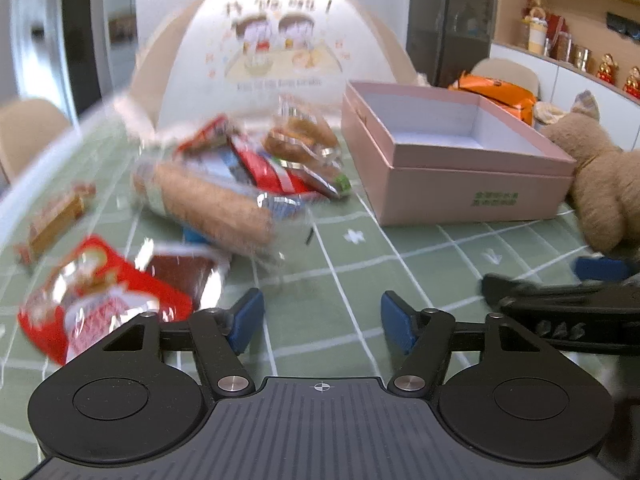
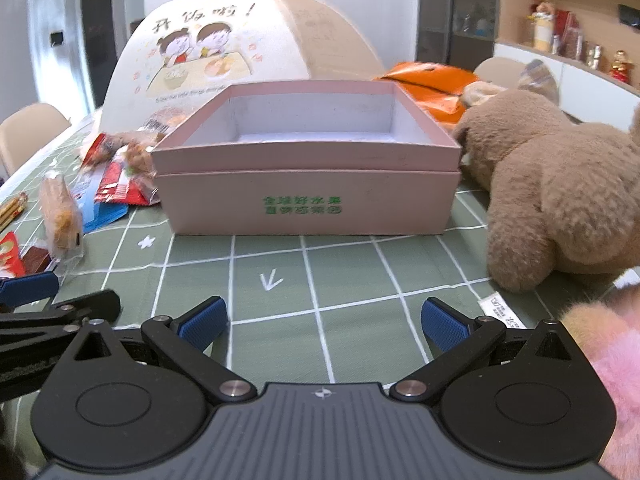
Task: Organize snacks
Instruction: 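Grasp the wrapped wafer bar with the left tool while the right tool grasps the red jerky bag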
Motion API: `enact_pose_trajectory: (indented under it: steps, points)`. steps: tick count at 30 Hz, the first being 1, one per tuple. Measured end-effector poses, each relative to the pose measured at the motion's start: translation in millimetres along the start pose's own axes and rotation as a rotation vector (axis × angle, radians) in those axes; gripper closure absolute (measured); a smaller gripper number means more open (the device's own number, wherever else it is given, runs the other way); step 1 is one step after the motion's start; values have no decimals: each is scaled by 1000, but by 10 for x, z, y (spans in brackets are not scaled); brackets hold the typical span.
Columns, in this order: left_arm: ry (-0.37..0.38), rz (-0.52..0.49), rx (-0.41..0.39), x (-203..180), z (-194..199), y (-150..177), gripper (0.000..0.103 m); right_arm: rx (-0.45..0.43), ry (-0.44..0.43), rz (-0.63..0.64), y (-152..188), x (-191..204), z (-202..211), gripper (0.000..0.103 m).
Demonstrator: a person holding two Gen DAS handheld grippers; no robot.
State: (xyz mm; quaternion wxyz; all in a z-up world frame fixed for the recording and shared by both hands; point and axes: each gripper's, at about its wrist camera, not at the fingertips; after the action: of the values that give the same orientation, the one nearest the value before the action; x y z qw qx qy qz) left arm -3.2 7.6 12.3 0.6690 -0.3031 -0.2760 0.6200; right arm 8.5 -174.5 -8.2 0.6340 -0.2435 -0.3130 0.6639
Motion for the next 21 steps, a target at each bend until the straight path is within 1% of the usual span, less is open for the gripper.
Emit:
enact_pose_trajectory:
  steps: [1,2,3,4,6,7,8,9,11,13,14,15,16,17,19,20,21]
  points:
    - [64,41,13,91,98,-55,37,55,-18,24,-39,-2,18,0]
    - [95,50,9,154,174,-97,36,104,-33,47,-8,75,26,0]
    - [104,34,-5,227,265,-156,36,115,-30,46,-23,90,2,0]
    - [83,2,-29,306,348,-219,36,134,-22,42,-3,101,19,0]
    - [-10,-49,-87,582,463,-370,36,137,-14,35,-44,64,37,0]
    - [-45,-49,-99,752,472,-442,36,140,-12,33,-32,78,42,0]
    - [-81,-30,-94,986,440,-528,36,147,-12,31,-42,55,87,0]
    - [-114,-2,-68,1208,377,-601,38,162,-13,34,-61,56,94,0]
    - [-183,44,10,1642,173,-712,38,204,-30,60,-92,66,69,0]
    - [-236,54,55,1979,-36,-748,39,260,-56,97,-144,113,53,0]
    - [-241,60,77,2114,-143,-749,39,283,-69,107,-160,139,60,1]
    - [-227,73,106,2230,-247,-740,39,303,-83,117,-184,172,87,5]
    - [-205,80,130,2309,-327,-729,39,305,-112,141,-212,222,147,9]
    - [-187,79,153,2364,-416,-718,39,293,-132,163,-230,261,202,9]
    - [-187,61,185,2418,-533,-694,39,237,-176,230,-306,413,352,9]
    - [-178,57,189,2417,-545,-681,41,216,-198,256,-354,494,398,9]
    - [-161,63,178,2445,-533,-681,51,199,-231,279,-414,588,428,9]
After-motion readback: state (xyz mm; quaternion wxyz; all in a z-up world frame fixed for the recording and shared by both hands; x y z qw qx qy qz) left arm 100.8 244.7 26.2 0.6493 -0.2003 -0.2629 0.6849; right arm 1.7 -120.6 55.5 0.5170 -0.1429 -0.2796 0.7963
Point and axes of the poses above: each gripper's, at about its wrist camera, not at the fingertips, and z roughly against the way its jaws point, x to its left, y to its underside, and after that the axes turned 5 degrees about -z, right-handed
